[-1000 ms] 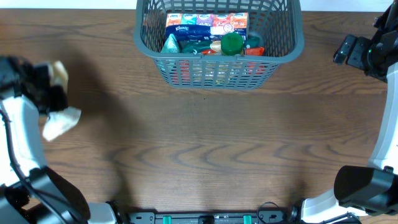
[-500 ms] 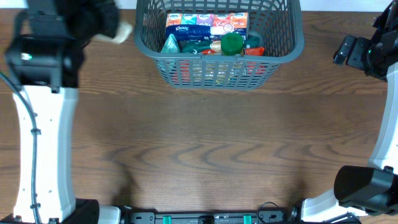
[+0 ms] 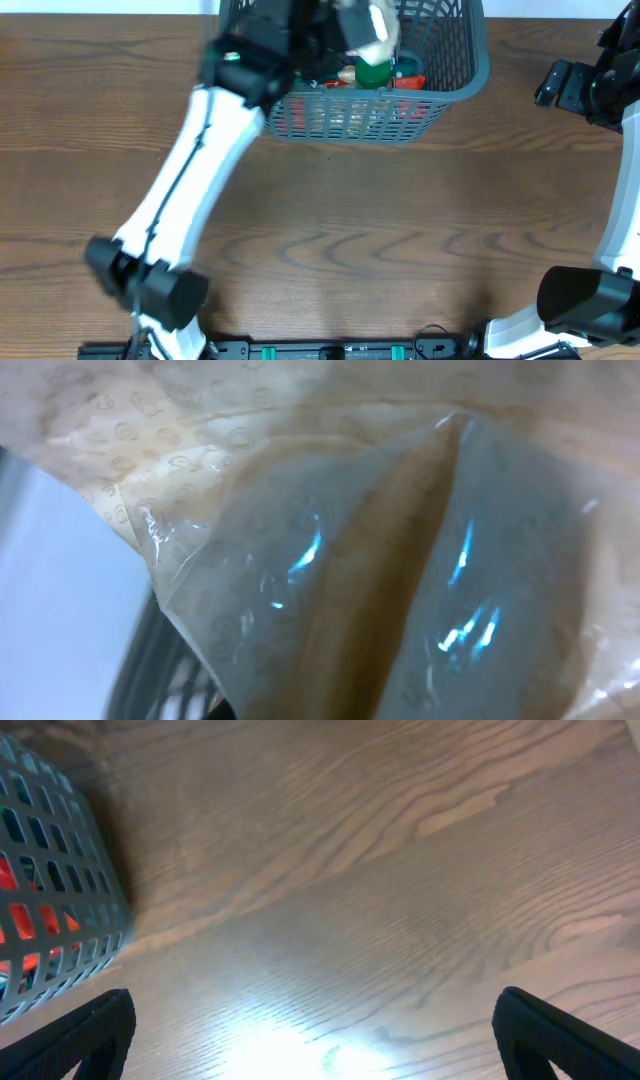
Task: Pack container
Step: 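Lift the paper bag over the basket and release it inside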
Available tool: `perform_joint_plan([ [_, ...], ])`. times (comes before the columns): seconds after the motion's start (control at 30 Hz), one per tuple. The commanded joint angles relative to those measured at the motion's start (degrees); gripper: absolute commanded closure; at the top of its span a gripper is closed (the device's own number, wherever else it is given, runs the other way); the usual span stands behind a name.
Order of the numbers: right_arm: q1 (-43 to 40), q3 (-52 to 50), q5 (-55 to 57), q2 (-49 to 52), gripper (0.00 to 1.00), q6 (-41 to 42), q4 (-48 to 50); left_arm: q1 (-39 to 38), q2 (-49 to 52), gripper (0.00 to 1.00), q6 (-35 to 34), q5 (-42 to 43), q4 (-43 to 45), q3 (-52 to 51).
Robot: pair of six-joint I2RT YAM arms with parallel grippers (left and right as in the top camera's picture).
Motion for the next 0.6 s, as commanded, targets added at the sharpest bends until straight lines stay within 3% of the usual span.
perform_joint_plan([
  [0.0, -0.22, -0.13, -0.04, 0.28, 0.01, -0.61, -0.52, 0.00, 2.80, 0.94, 5.03, 0.11, 1.77, 0.24],
  [0.17, -0.22, -0.13, -0.04, 0.28, 0.01, -0.59, -1.49, 0.81, 8.24, 0.83, 5.01, 0.11, 2.47, 0.24],
  [0.27, -0.22, -0.13, -0.04, 0.28, 0.01, -0.59, -1.99, 1.14, 10.21, 0.66, 4.98, 0.13, 2.36, 0.24],
  [0.33, -0.22, -0.13, -0.04, 0.28, 0.01, -0.59, -2.05, 1.14, 10.95, 0.60, 4.96, 0.11, 2.29, 0.24],
  [0.47, -0.22, -0.13, -0.04, 0.28, 0.01, -0.57, -2.01, 1.27, 11.10, 0.25, 4.96, 0.11, 2.45, 0.24],
  [0.57, -0.22, -0.13, -0.04, 0.28, 0.01, -0.57, -1.95, 1.81, 11.10, 0.16, 4.70, 0.11, 2.45, 0.24],
])
